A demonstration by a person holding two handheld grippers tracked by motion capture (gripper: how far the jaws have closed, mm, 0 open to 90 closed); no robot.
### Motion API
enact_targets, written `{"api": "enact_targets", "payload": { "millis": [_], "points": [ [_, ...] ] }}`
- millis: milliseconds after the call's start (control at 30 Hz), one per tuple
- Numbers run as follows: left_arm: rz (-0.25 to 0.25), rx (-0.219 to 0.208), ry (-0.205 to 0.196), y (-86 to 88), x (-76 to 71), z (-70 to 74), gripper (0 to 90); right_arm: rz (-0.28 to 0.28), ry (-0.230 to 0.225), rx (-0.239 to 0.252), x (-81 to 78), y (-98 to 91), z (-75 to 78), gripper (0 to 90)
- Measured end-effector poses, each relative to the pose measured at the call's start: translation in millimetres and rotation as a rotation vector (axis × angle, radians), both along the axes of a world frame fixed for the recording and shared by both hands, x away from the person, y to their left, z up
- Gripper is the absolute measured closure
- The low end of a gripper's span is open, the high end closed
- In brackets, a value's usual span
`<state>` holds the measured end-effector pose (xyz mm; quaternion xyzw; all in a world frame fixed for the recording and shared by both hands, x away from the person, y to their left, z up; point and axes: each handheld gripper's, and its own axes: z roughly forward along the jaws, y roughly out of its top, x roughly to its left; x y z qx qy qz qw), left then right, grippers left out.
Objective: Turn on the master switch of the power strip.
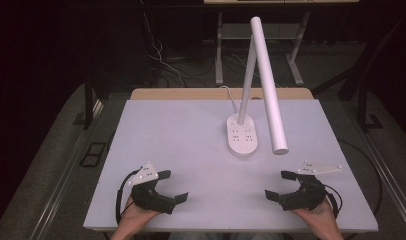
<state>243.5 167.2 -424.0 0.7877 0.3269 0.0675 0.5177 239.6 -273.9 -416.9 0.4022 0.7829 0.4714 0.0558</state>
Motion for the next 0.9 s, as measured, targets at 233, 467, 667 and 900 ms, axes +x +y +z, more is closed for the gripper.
{"api": "enact_targets", "payload": {
  "millis": [233, 467, 667, 900],
  "points": [
    [-0.016, 0.013, 0.012, -2.4, 0.8, -1.4, 0.0, 0.007, 0.005, -0.003, -0.3, 1.1, 0.1, 0.4],
    [-0.039, 0.041, 0.028, -7.0, 5.0, -0.5, 0.0, 0.008, 0.01, -0.003, -0.1, 0.9, -0.1, 0.4],
    [-0.049, 0.052, 0.035, -8.7, 10.6, 2.3, 0.0, 0.009, 0.008, -0.004, 0.0, 1.1, -0.5, 0.4],
    [-0.077, 0.063, 0.051, -14.8, 18.9, 6.4, 0.0, 0.014, 0.012, -0.003, -0.2, 1.2, -0.6, 0.4]
  ]
}}
